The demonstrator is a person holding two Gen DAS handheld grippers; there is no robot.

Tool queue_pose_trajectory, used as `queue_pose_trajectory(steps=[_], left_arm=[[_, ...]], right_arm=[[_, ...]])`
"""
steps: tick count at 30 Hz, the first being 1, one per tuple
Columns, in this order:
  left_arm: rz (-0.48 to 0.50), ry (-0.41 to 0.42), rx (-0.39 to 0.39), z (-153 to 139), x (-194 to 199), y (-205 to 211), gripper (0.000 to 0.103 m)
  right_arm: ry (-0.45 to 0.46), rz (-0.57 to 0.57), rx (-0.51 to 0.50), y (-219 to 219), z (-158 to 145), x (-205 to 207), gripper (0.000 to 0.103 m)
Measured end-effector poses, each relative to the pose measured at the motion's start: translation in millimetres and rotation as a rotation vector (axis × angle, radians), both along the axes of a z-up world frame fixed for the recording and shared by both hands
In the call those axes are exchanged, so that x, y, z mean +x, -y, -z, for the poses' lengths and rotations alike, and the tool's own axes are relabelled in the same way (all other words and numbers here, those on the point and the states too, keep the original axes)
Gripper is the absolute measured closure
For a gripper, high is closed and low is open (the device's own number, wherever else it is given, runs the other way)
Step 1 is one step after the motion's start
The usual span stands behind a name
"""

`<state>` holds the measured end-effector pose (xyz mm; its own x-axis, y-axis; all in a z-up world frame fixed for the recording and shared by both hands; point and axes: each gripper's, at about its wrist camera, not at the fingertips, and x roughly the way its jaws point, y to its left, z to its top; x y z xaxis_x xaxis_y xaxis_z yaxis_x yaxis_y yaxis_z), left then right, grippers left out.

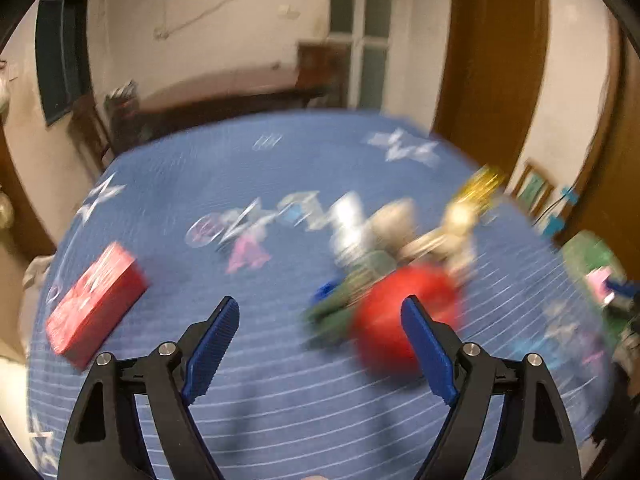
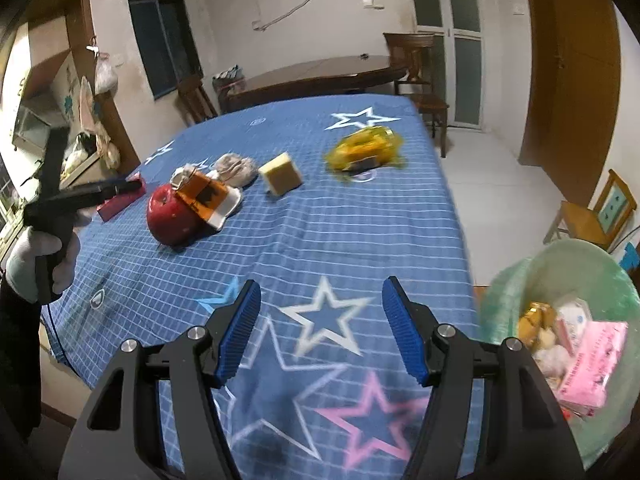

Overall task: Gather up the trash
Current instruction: 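Move both open grippers back over the table items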

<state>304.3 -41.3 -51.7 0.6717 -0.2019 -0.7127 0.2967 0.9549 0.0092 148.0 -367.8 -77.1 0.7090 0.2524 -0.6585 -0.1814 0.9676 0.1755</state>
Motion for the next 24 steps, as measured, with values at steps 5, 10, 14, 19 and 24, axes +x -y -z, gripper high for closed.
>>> queue_pose_trajectory(steps=[5, 10, 14, 19, 24], left_arm=[[0.062, -0.059, 0.099, 24, 13, -23, 0.022], [0.144, -0.134, 0.157, 53, 42, -15, 0.026], [0.124, -0.106, 0.148, 54, 65, -12, 0.026], [-0.145, -0.064, 0.061, 45, 105, -59, 0.026], [0.011, -0.02, 0.05, 31, 96, -57, 0.026]], right_arm=[[-0.015, -0.027, -0.013, -23, 2, 14, 0.042], [-0.034, -0.057, -0.027, -46, 7, 25, 0.042], [-0.053, -0.063, -0.041, -57, 12, 33, 0.042], [-0.064, -0.073, -0.052, -67, 14, 46, 0.042], [-0.071, -0.105, -0.06, -79, 17, 59, 0.042]])
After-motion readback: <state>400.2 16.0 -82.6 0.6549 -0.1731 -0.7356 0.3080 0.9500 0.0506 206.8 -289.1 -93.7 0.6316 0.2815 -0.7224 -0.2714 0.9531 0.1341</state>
